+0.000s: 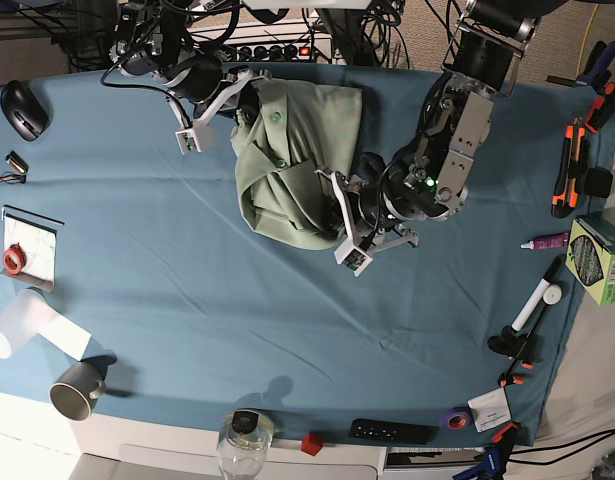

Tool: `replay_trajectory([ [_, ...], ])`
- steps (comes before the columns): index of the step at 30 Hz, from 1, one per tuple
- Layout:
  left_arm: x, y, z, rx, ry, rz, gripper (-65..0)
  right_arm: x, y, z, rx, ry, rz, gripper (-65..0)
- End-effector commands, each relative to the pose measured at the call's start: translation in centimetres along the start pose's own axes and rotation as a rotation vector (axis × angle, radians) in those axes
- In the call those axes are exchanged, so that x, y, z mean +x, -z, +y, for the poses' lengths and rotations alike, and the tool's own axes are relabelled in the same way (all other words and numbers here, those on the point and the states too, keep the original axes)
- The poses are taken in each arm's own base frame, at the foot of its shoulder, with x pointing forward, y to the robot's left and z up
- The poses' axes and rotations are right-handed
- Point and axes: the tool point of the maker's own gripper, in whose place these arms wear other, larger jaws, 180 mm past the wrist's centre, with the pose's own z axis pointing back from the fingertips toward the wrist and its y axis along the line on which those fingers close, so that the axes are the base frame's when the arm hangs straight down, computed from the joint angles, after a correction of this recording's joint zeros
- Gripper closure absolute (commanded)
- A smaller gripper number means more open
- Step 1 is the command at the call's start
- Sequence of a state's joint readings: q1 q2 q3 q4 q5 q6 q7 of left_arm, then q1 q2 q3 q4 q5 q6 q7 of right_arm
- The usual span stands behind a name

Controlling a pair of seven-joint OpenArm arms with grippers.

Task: Fold the T-shirt properly
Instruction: 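Pull the shirt bundle with the left gripper toward the right gripper, then release, then grasp the collar edge of the shirt with both grippers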

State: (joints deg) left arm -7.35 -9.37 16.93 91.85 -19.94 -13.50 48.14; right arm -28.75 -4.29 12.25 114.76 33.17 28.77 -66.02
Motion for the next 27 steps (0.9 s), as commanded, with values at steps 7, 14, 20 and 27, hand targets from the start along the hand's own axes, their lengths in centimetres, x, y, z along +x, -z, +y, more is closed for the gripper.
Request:
replay_trajectory([
  [7, 3.1, -1.9, 4.8, 0.178, 0.061, -0.058, -30.5, 0.5, -0.5, -0.1, 0.006, -0.069, -0.009, -26.7],
  [14, 3.5, -5.6, 9.4, 0.298, 0.057, -0.067, -30.5, 3.9, -2.7, -2.7, -0.096, -0.093, -0.109, -26.6],
  [20, 3.1, -8.1, 11.8, 0.306, -0.004, -0.069, -30.5, 6.7, -5.8, -5.8, -0.237, -0.093, -0.228, -26.6],
  [27, 1.2, -8.5, 9.1, 0.102, -0.099, -0.107, -30.4, 8.1, -6.6, -7.6, -0.278, -0.096, -0.25, -26.6],
])
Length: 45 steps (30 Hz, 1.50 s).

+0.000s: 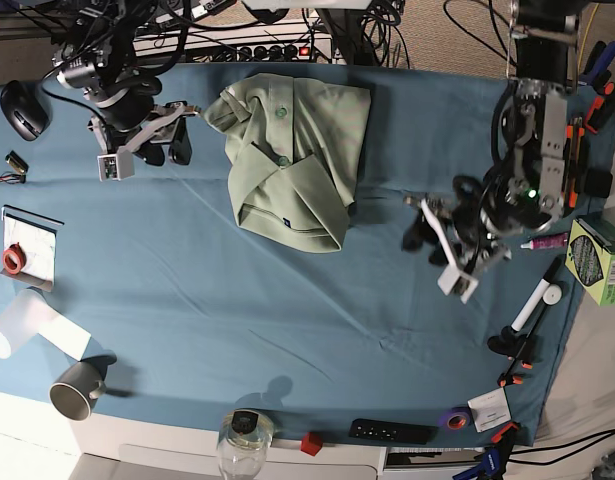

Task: Fold the T-shirt properly
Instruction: 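Grasp the collar edge of the shirt with both grippers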

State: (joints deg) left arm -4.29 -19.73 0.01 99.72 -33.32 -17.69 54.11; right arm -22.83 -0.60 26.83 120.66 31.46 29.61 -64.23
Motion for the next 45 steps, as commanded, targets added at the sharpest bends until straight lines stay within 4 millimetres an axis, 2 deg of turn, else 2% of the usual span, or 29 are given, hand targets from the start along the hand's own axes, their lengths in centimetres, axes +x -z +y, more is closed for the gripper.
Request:
replay_trajectory([
  [1, 1.1, -0.4, -0.2, -0.017, 0.009, -0.04, -30.4, 0.8, 0.1, 0.1, 0.01, -0.008, -0.03, -26.6],
  [8, -3.0, -0.5, -2.6, -0.115, -0.037, 0.048, -30.2, -0.1, 3.4, 1.0, 0.152, 0.116, 0.004, -26.5],
  [15, -7.3, -1.4, -6.4, -0.277, -0.115, 0.143, -30.2, -0.8, 7.1, 2.4, 0.321, 0.247, 0.056, -26.5],
  [21, -10.5, -2.4, -8.7, -0.355, -0.182, 0.203, -30.2, 0.0, 8.3, 3.5, 0.394, 0.262, 0.057, -26.5],
  [25, -12.1, -3.1, -9.9, -0.395, -0.223, 0.228, -30.2, -0.4, 8.9, 6.0, 0.444, 0.204, 0.099, -26.5],
  [29, -13.1, -3.4, -10.5, -0.403, -0.239, 0.249, -30.2, -1.3, 9.5, 8.7, 0.489, 0.121, 0.158, -26.5],
  [32, -13.3, -3.8, -11.3, -0.435, -0.247, 0.244, -30.2, -1.2, 9.8, 10.0, 0.514, 0.083, 0.171, -26.2],
  [40, -13.1, -4.2, -13.7, -0.524, -0.292, 0.22, -30.2, -0.1, 10.4, 9.6, 0.482, 0.041, 0.155, -25.1],
  [45, -12.9, -4.3, -13.8, -0.534, -0.296, 0.213, -28.9, 0.0, 10.4, 9.5, 0.478, 0.036, 0.153, -7.6],
])
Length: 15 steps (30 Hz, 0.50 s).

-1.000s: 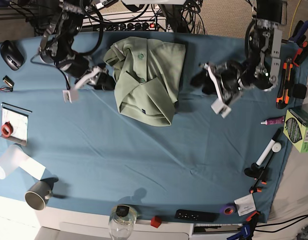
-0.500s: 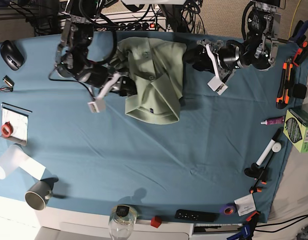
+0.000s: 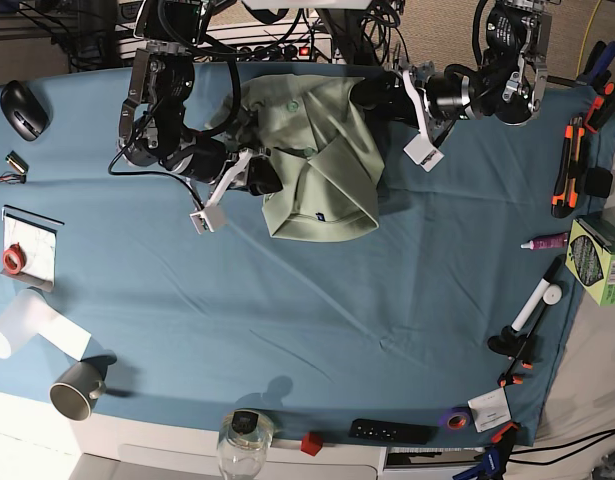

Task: Fold the T-shirt properly
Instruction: 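Grasp the collar edge of the shirt with both grippers, then hold the collar with both grippers and tuck it to square the fold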

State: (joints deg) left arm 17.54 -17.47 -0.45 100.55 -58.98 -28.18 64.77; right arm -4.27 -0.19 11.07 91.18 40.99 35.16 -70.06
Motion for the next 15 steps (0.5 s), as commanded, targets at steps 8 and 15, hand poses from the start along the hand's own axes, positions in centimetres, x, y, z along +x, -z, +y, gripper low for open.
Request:
replay_trajectory([
  [8, 0.1, -0.2, 0.3, 0.025, 0.031, 0.007, -24.2, 0.5, -0.2, -0.5, -0.033, -0.028, 0.001, -0.7],
  [15, -0.1, -0.3, 1.2, 0.071, 0.049, 0.026, -19.4, 0.3, -0.4, -2.6, -0.147, -0.08, 0.02, -0.7],
])
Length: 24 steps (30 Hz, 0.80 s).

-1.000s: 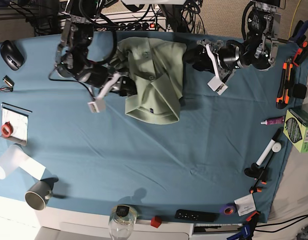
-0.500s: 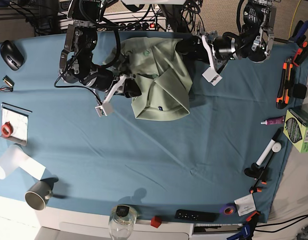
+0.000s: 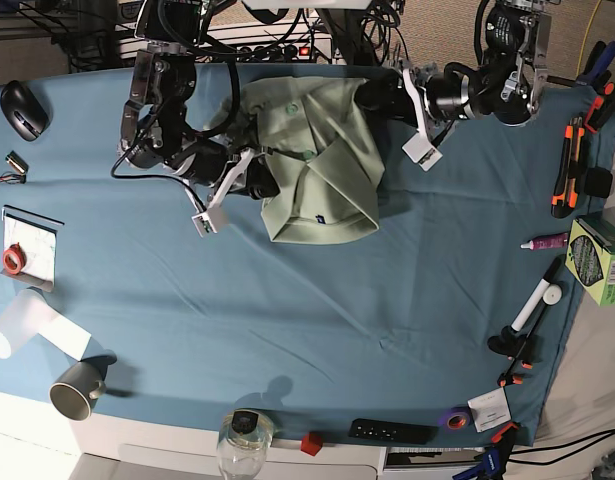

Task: Fold the T-shirt properly
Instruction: 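Hold the collar with both grippers and tuck it to square the fold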

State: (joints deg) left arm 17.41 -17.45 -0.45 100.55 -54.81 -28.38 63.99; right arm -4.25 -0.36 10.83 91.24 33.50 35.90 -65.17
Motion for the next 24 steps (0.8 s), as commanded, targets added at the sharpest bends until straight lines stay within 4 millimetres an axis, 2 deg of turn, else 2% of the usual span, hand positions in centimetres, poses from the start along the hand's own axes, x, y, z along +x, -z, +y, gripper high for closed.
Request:
replay_trajectory([
  [1, 0.2, -0.3, 0.3, 0.02, 0.02, 0.001, -18.8, -0.1, -0.3, -1.4, -0.071, -0.025, 0.033, -0.7],
  [8, 0.3, -0.3, 0.4, 0.027, 0.02, -0.002, -18.8, -0.2, -0.4, -2.2, -0.119, -0.017, 0.043, -0.7],
  [13, 0.3, -0.5, 2.2, 0.123, 0.009, 0.007, -17.0, -0.2, -0.4, -2.2, -0.119, -0.017, 0.042, -0.7],
  [18, 0.8, -1.9, 4.3, 0.208, -0.024, -0.018, -11.0, -0.2, -0.5, -2.2, -0.118, -0.017, 0.04, -0.7],
  [21, 1.4, -3.1, 5.3, 0.238, -0.048, -0.054, -10.9, 0.1, -0.6, -2.1, -0.118, -0.023, 0.031, -0.7],
  [24, 2.1, -4.1, 4.8, 0.177, -0.068, -0.103, -12.8, 0.6, -0.8, -2.0, -0.118, -0.031, 0.019, -0.7],
])
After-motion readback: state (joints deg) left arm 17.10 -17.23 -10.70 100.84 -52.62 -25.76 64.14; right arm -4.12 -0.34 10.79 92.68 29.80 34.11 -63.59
